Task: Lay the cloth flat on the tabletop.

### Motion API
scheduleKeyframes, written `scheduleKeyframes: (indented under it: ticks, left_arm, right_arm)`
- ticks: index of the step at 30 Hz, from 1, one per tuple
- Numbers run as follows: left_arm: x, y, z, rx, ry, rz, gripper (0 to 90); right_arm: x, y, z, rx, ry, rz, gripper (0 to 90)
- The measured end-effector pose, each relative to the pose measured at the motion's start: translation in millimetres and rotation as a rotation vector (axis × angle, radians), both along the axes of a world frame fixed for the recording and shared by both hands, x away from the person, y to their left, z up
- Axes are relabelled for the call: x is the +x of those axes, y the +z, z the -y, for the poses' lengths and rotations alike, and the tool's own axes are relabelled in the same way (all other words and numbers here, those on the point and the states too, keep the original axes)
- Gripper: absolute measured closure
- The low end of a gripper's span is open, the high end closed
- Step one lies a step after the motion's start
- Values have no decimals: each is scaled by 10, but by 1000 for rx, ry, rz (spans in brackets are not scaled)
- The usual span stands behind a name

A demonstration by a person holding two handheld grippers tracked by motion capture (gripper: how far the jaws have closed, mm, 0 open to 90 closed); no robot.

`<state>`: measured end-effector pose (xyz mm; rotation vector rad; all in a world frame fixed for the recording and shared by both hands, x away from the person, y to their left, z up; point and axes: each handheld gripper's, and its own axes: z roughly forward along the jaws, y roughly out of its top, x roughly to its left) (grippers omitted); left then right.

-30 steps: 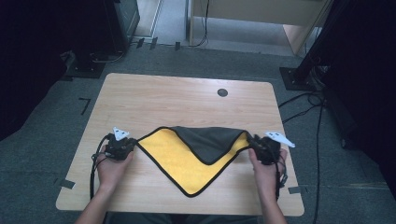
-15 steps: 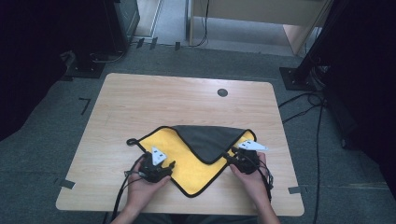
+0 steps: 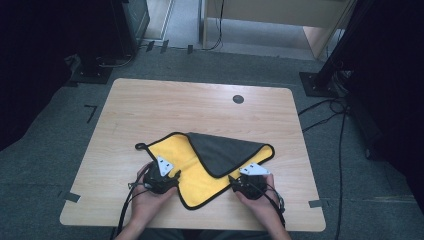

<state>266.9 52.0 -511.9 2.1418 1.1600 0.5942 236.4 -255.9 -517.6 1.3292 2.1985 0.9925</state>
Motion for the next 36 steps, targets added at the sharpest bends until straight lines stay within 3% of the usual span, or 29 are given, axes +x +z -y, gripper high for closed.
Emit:
scheduleKeyframes:
  ticks: [8,13,16,18,21,25,27,31,34,36]
  left_arm:
    - [124,3,-319,5,88,7,408]
    - [177,-1,-508,31,153,34,408]
    - [184,-7,-568,33,174,44,408]
    - [183,-17,-594,13,170,42,408]
    - [178,-44,-636,-36,174,40,414]
    - [188,-48,-678,-73,174,16,414]
    - [187,-49,-691,-85,174,9,412]
    - [184,-49,-706,-96,172,-1,412]
    - [184,-50,-703,-98,173,1,412]
    - [184,-50,-703,-96,173,2,411]
  right_arm:
    - [-287,0,-498,7,38,3,520]
    - [-457,-9,-886,19,121,10,528]
    - [-495,4,-1033,30,174,-9,518]
    - [-472,50,-1079,28,201,-31,537]
    - [-414,178,-1105,93,220,42,566]
    - [-262,254,-1257,77,248,83,545]
    - [-158,218,-1364,52,278,59,534]
    - [-61,117,-1467,-4,275,22,571]
    - [-28,60,-1472,-39,277,8,648]
    - [-17,61,-1452,-37,284,9,728]
